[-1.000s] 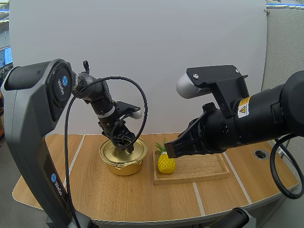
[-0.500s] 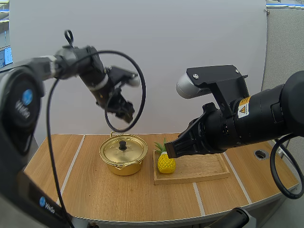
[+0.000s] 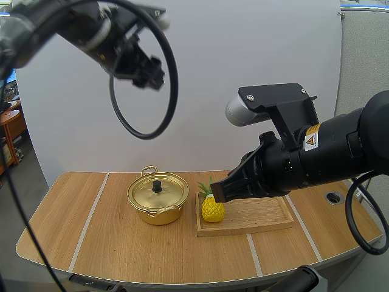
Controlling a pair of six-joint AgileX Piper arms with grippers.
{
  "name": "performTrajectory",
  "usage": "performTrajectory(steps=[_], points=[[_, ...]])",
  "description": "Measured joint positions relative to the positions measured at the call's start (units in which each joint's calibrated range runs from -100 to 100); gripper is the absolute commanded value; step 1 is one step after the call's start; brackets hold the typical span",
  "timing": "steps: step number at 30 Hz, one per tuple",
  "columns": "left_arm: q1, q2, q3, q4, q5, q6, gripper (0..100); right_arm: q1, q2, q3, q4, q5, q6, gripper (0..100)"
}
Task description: Open the pot, put the grape inside, and close it
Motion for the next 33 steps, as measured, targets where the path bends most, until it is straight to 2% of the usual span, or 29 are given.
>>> performTrajectory(steps=[5, 8, 12, 18, 19, 24, 33], points=[[0.00, -4.8, -3.3, 0.0, 0.0, -0.6, 100, 0.0, 0.0, 0.0, 0.0, 0.0, 0.0, 0], [0.00, -13.4, -5.7, 0.0, 0.2, -1.8, 100, 0.0, 0.0, 0.0, -0.2, 0.0, 0.0, 0], [0.00, -17.8, -5.8, 0.0, 0.3, -3.1, 100, 0.0, 0.0, 0.0, -1.7, 0.0, 0.0, 0], [0.00, -25.6, -6.3, 3.9, 0.7, -6.1, 6, -0.5, -0.2, 0.0, -1.9, 0.0, 0.0, 0], [0.00, -26.0, -6.3, 4.4, 0.7, -6.1, 0, -0.6, -0.4, 0.0, -1.9, 0.0, 0.0, 0], [0.00, -31.1, -6.3, 8.8, 0.7, -7.4, 0, -2.0, -4.1, 0.0, -2.1, 0.0, 0.0, 0], [0.00, -40.2, -4.8, 9.3, 0.7, -8.2, 0, -2.5, -10.8, 0.0, -2.2, 0.0, 0.0, 0]])
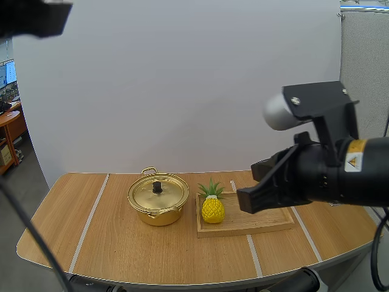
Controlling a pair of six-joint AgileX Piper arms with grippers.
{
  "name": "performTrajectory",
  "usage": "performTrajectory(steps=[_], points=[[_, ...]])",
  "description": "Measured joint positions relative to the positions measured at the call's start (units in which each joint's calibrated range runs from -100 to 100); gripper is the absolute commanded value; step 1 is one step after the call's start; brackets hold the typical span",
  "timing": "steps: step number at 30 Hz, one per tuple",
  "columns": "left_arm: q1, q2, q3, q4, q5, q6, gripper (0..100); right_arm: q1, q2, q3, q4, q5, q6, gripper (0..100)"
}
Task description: Open the pot, put the grape inside, and close it
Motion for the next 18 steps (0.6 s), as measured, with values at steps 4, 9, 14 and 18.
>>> performTrajectory(steps=[4, 9, 14, 18], points=[[0.00, -6.9, 5.5, 0.0, -0.1, -0.3, 0, -1.0, -4.7, 0.0, 0.0, 0.0, 0.0, 0], [0.32, -12.2, 14.3, 0.1, 0.2, -1.4, 0, -2.6, -7.9, 0.0, 0.5, 0.0, 0.0, 0], [1.55, -20.4, 25.9, 0.1, 0.1, -2.8, 0, -4.6, -9.7, 0.0, 1.4, -0.3, 0.0, 0], [2.37, -26.3, 36.1, -0.1, -3.8, -6.3, 0, -6.2, -9.8, 1.1, 2.0, -4.5, 0.0, 0]])
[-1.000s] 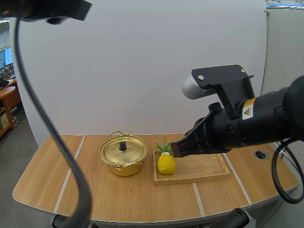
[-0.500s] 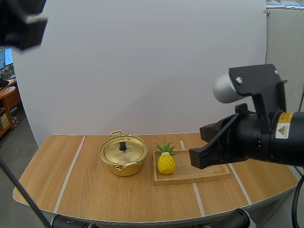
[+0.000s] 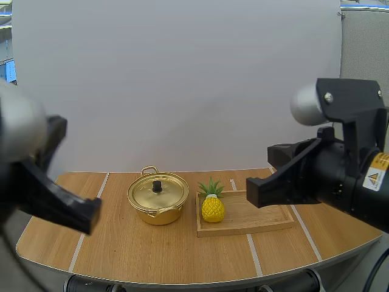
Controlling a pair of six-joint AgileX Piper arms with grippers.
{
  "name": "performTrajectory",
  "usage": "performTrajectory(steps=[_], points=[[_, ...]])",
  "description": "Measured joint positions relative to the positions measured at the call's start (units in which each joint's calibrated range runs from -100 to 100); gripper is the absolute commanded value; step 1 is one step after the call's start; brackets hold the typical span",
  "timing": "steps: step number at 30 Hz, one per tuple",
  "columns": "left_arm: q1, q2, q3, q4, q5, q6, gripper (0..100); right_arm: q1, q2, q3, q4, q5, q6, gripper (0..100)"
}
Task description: Open the pot, put the grape inside, and close it
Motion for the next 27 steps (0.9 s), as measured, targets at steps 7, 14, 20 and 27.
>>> performTrajectory(steps=[7, 14, 20, 27], points=[[2.54, -0.1, 11.5, -0.1, -8.1, -9.4, 0, -0.3, 0.0, 3.8, 0.1, -9.1, -2.3, 0], [4.00, 0.0, 24.0, 1.3, -34.7, -14.0, 0, -0.3, 0.0, 10.8, 0.1, -29.6, -3.7, 0], [4.07, 0.0, 34.2, 3.7, -54.0, -14.2, 0, -0.3, 0.1, 22.7, 0.1, -49.6, -3.8, 0], [4.07, 0.1, 43.2, 3.7, -67.1, -14.2, 0, -0.3, 0.1, 28.3, 0.0, -51.2, -3.8, 0]])
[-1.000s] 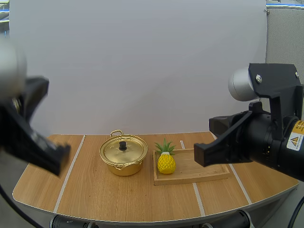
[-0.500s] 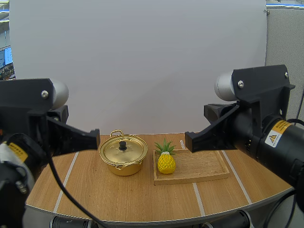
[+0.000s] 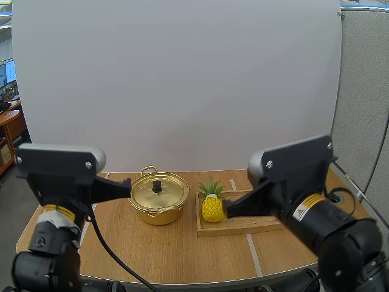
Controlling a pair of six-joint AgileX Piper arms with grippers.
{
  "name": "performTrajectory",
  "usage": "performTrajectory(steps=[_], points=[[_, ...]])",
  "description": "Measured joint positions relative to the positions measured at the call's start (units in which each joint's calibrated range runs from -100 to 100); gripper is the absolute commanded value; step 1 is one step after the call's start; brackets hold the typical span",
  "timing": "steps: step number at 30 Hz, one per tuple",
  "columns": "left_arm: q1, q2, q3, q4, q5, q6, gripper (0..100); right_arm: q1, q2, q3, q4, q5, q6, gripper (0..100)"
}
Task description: Open the pot, put the grape inside, and close it
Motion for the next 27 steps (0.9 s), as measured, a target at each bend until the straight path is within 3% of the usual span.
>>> performTrajectory(steps=[4, 7, 13, 19, 27], points=[[0.00, 0.0, 7.3, 0.0, -10.3, 0.0, 0, 0.0, 0.0, 5.3, 0.0, -1.8, 0.0, 0], [0.00, 0.0, 13.3, 0.0, -17.7, -0.3, 0, 0.0, 0.1, 14.5, 0.1, -16.0, -0.1, 0], [0.00, 0.0, 20.6, 0.0, -21.7, -0.6, 0, -0.7, 0.0, 23.4, 0.1, -27.4, -0.1, 0], [-0.11, 0.0, 21.2, 0.0, -17.0, -2.8, 0, -2.4, 0.0, 25.4, 0.2, -26.2, -0.1, 0], [-1.41, 0.0, 21.4, 0.0, -1.6, -5.6, 0, -3.8, 0.0, 25.5, 1.9, -13.0, -0.1, 0]])
